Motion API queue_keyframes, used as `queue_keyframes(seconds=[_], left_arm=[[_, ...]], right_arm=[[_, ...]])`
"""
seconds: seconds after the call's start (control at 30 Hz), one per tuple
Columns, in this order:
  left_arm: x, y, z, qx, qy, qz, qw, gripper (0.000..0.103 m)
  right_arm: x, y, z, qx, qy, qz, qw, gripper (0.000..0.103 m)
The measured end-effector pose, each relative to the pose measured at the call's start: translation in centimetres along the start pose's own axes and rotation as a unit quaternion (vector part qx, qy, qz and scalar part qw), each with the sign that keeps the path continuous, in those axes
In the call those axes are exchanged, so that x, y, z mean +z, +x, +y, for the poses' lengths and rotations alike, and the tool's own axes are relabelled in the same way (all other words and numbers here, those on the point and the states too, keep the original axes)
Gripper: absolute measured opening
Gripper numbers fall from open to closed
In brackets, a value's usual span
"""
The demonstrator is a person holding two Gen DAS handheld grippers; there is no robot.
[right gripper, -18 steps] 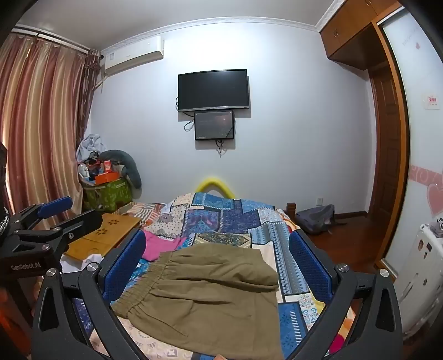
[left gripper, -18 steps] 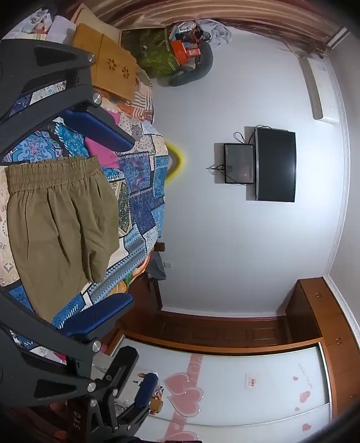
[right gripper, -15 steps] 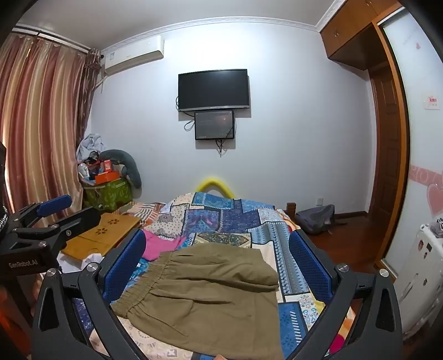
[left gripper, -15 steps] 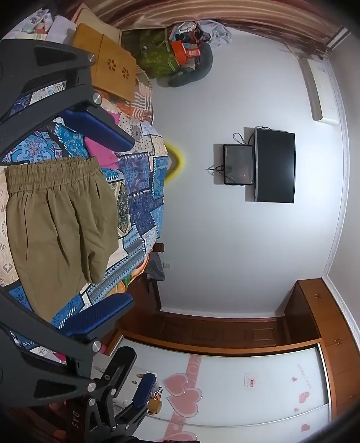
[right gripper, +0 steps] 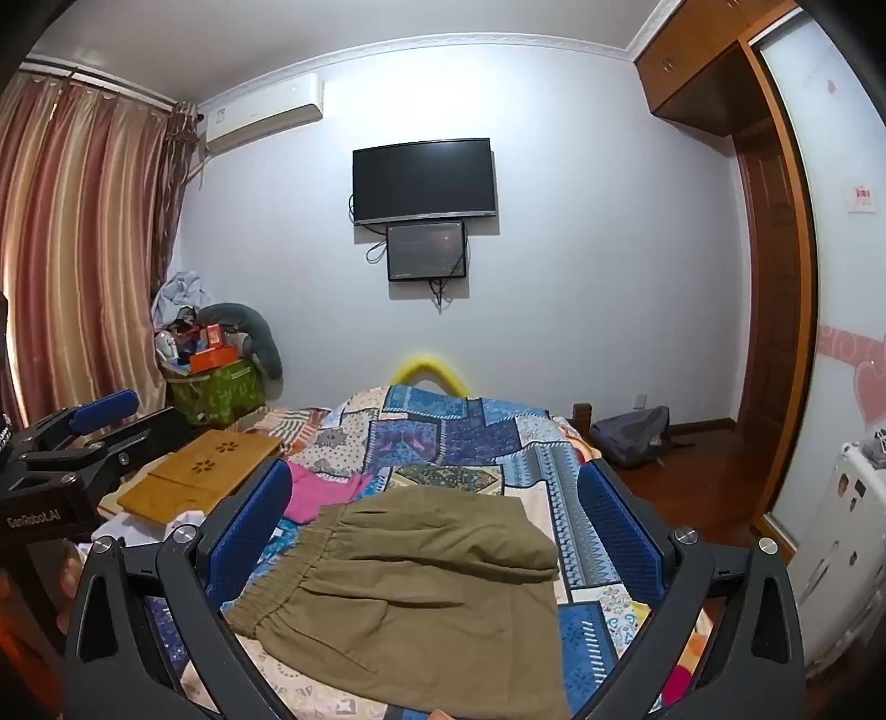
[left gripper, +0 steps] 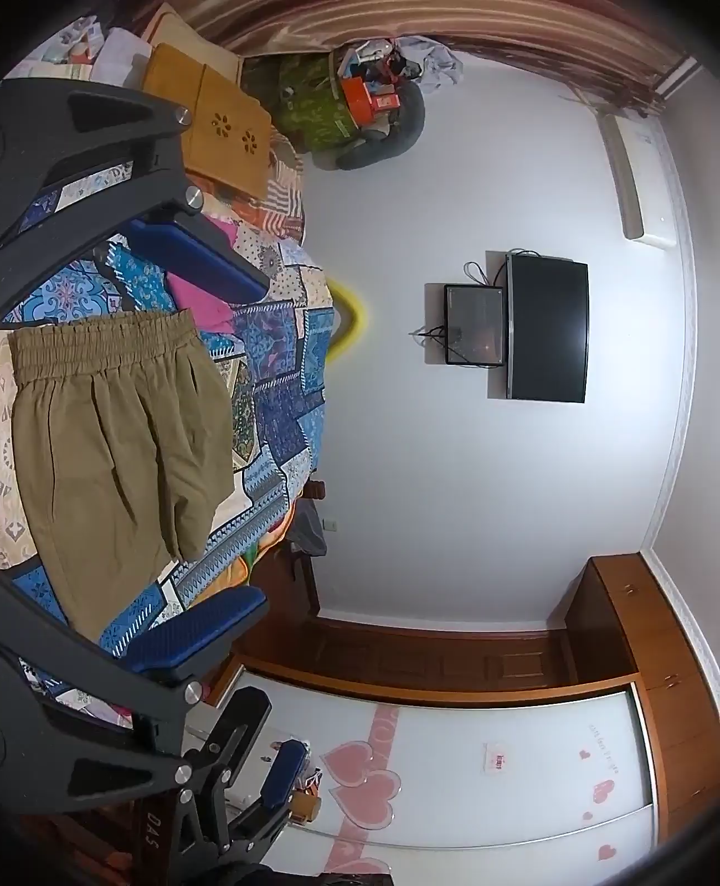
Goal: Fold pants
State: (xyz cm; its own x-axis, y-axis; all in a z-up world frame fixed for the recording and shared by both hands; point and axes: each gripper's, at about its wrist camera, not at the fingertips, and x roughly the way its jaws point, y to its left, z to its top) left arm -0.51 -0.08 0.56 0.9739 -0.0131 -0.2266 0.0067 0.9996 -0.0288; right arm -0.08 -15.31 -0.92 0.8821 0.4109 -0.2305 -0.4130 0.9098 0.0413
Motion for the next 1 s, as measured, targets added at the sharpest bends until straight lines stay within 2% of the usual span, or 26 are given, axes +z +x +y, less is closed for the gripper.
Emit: queue_keyframes(seconds=[1.0], left_arm=[[-0.18,-0.01,-0.26,0.001,0.006,-0.005,1.0000,0.103]], right_arm=[[0.85,-0.24,0.47,0.007,0.000,-0.007,1.000,0.103]])
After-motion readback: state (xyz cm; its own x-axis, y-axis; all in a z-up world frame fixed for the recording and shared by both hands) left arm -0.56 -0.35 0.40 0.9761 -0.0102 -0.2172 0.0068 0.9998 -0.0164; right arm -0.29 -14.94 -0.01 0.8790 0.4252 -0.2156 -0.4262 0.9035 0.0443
